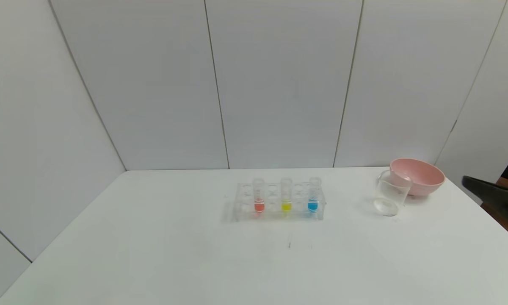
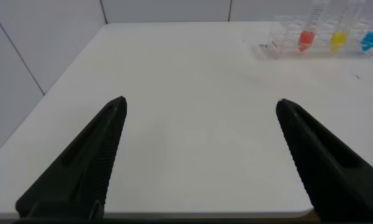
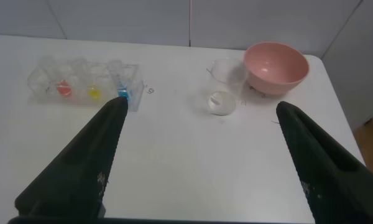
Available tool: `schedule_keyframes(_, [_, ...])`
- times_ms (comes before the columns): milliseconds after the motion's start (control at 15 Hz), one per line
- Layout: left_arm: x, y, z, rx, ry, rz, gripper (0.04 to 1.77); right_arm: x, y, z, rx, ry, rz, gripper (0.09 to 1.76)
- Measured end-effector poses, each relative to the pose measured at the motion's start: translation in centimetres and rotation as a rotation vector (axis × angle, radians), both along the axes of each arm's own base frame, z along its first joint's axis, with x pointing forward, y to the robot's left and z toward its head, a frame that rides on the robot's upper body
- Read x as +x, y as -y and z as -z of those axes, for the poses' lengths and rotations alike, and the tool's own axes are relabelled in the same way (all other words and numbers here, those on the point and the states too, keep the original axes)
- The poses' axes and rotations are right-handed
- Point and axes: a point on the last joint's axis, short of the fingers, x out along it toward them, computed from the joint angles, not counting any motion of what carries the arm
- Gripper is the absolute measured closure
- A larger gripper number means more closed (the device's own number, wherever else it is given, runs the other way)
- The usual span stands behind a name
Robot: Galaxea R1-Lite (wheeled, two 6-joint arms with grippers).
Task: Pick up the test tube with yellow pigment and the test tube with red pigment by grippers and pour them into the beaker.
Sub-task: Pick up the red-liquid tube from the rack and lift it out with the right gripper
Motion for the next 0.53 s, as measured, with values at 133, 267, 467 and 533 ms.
schedule_keyframes(133, [0.0,0.0,0.0,0.000,0.000,0.000,0.09,1.3,-1.5,0.4,0.008,-0.015,-0.023,0.14])
schedule_keyframes(267, [0.0,0.0,0.0,0.000,0.000,0.000,0.09,2.1,-2.9,1.1,0.012,-0.049,-0.037,0.14])
schedule_keyframes(467, [0.0,0.0,0.0,0.000,0.000,0.000,0.09,2.9,-5.4,2.3,0.021,-0.107,-0.068,0.14])
schedule_keyframes(533, [0.0,0.0,0.0,0.000,0.000,0.000,0.09,3.0,-6.3,2.6,0.030,-0.121,-0.071,0.14])
